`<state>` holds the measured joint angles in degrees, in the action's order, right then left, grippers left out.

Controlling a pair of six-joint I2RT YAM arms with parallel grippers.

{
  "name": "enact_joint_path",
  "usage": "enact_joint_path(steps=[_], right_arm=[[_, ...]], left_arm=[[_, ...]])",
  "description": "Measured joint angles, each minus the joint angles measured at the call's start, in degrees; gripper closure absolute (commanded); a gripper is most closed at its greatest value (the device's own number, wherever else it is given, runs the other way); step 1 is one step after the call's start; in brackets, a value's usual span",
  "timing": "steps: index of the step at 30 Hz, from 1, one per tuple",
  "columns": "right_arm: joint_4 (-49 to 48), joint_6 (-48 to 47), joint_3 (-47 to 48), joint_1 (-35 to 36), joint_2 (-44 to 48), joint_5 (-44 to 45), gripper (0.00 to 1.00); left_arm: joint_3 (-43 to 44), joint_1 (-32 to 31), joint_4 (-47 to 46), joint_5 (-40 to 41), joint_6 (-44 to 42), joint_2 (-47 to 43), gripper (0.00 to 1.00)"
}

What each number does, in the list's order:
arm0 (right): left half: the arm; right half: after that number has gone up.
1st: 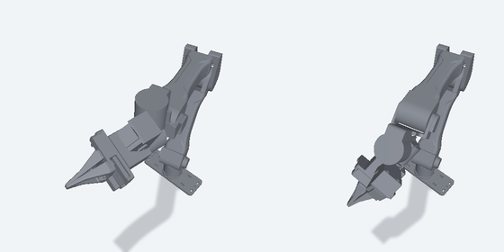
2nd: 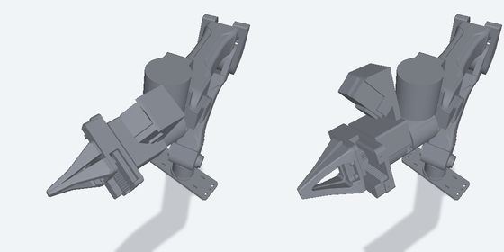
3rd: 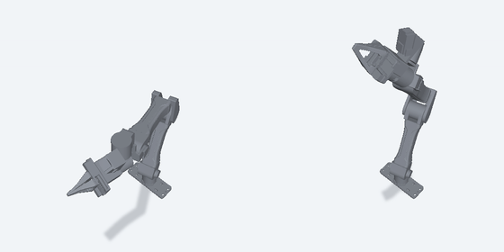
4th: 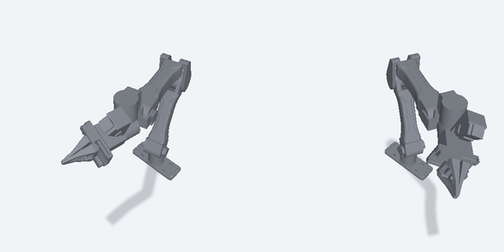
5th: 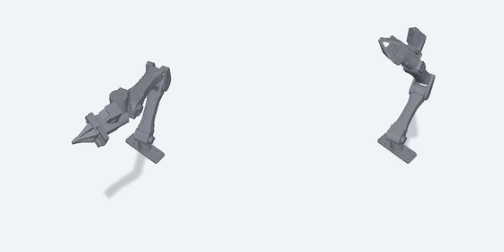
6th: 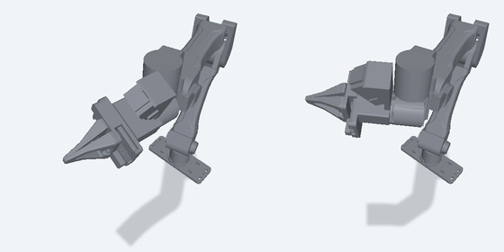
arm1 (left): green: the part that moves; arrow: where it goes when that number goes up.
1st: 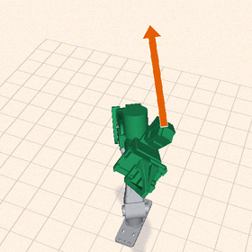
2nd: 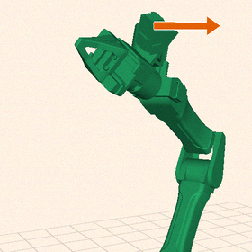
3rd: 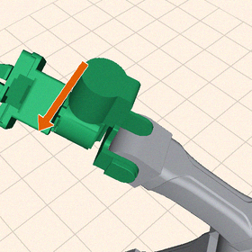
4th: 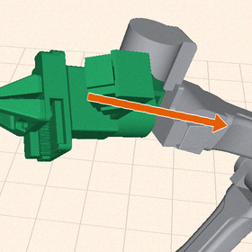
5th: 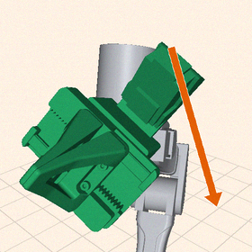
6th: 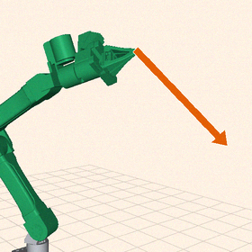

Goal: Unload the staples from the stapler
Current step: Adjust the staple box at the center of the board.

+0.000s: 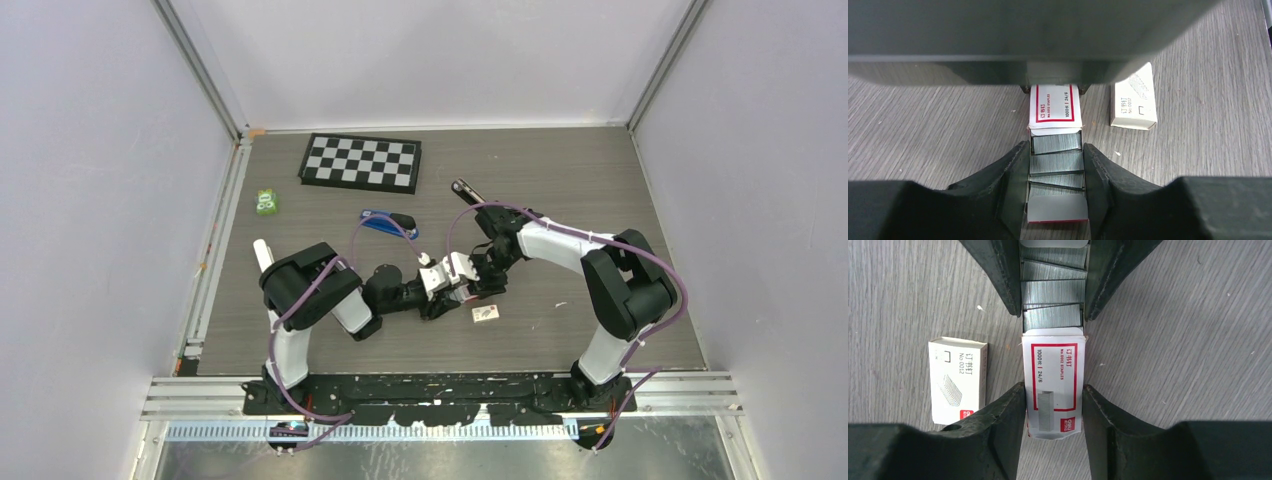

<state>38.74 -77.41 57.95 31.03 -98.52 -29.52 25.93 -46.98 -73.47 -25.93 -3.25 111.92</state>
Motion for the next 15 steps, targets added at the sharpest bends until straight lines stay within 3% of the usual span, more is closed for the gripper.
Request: enact_joint_path(steps=[8,15], right_arm=[[-2.14,3.52,-0.02,-0.02,0.13,0.42,0.31],[-2.05,6.36,-0.46,-1.44,5.14,0.59,0.24]], left_arm=[[-0.35,0.02,0.26,1.77,1.53,-0.37,0.31],[-2.21,0.02,1.95,4.04,4.79,-7.17,0.17]])
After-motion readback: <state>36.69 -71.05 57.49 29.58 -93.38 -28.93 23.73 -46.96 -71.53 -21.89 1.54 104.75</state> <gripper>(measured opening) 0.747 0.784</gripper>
